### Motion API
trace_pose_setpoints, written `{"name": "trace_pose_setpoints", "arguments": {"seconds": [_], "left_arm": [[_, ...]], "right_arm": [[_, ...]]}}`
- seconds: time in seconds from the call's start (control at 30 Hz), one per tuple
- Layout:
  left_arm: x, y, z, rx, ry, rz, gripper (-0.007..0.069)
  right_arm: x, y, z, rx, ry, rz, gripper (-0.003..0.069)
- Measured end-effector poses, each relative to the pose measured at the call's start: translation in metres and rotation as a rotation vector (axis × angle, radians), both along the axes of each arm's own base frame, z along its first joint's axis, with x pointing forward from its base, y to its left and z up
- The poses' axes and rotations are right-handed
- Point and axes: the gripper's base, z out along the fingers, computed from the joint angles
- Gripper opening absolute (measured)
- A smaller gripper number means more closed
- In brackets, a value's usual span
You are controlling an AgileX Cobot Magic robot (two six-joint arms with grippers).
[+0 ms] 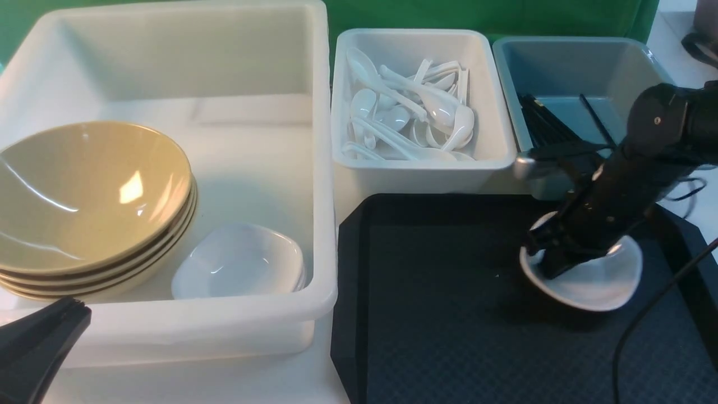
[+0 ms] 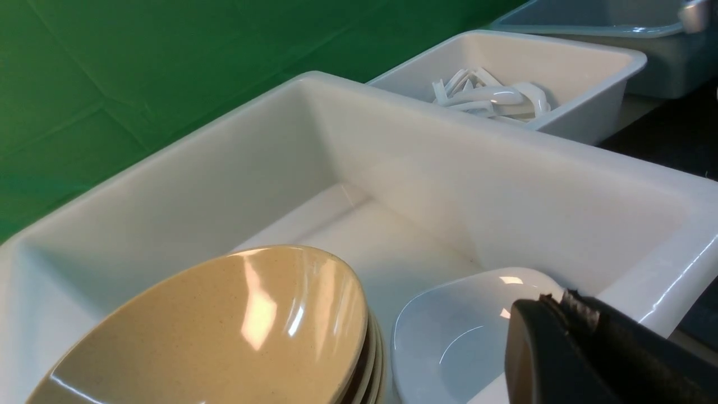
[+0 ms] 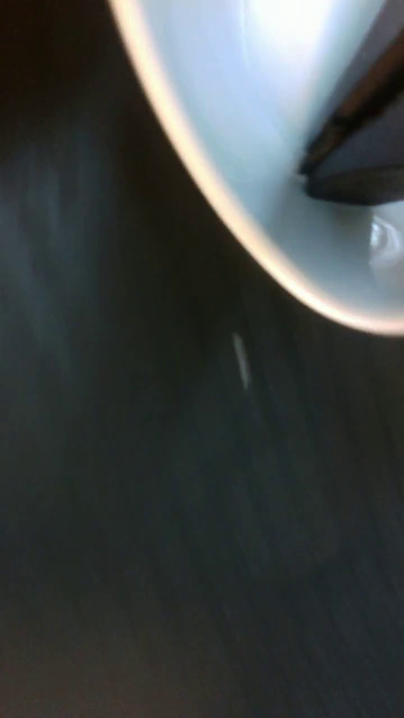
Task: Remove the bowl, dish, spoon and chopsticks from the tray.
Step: Use the right arm to grab the plate
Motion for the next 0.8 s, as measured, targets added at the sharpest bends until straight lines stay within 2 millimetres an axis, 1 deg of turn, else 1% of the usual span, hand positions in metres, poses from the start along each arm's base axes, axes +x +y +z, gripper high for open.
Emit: {"name": "trace_pose_setpoints", "arguments": {"seconds": [0.03,0.1,0.13,0.2,0.23,0.27,0.3,0.33,0.37,0.4,0.5,0.6,0.7,0.8], "left_arm": [[0.0,0.0,0.0,0.0,0.0,0.0,-0.0008],[0.0,0.0,0.0,0.001,0.0,0.0,-0.0008],[0.0,0.0,0.0,0.002,-0.001,0.001,-0.0008],[0.0,0.0,0.0,0.002,-0.001,0.001,-0.0008],[0.0,0.0,0.0,0.003,-0.001,0.001,-0.0008],[0.0,0.0,0.0,0.003,-0.001,0.001,-0.0008],[0.0,0.0,0.0,0.003,-0.001,0.001,-0.0008],[0.0,0.0,0.0,0.003,-0.001,0.001,-0.0008],[0.0,0.0,0.0,0.003,-0.001,0.001,-0.0008],[0.0,0.0,0.0,0.003,-0.001,0.001,-0.0008],[0.0,0.0,0.0,0.003,-0.001,0.001,-0.0008],[0.0,0.0,0.0,0.003,-0.001,0.001,-0.0008],[0.0,0.0,0.0,0.003,-0.001,0.001,-0.0008],[0.0,0.0,0.0,0.003,-0.001,0.001,-0.0008]], "right_arm": [[-0.002,0.004,0.003,0.016,0.01,0.04,0.0034],[-0.003,0.005,0.013,0.016,0.01,0.103,0.0038],[-0.002,0.002,0.02,-0.002,-0.002,0.126,0.0042],[0.0,-0.001,0.027,-0.018,-0.021,0.142,0.0051],[0.002,-0.006,0.035,-0.042,-0.041,0.153,0.0066],[0.008,-0.014,0.045,-0.065,-0.077,0.151,0.0109],[0.011,-0.018,0.049,-0.074,-0.096,0.144,0.0141],[0.012,-0.019,0.05,-0.076,-0.099,0.141,0.0148],[0.015,-0.023,0.053,-0.089,-0.121,0.135,0.0211],[0.017,-0.025,0.053,-0.099,-0.134,0.135,0.0246],[0.022,-0.031,0.05,-0.152,-0.161,0.151,0.037],[0.026,-0.033,0.04,-0.189,-0.151,0.17,0.0452],[0.03,-0.034,0.023,-0.21,-0.106,0.182,0.0484],[0.031,-0.034,0.015,-0.211,-0.076,0.162,0.0489]]}}
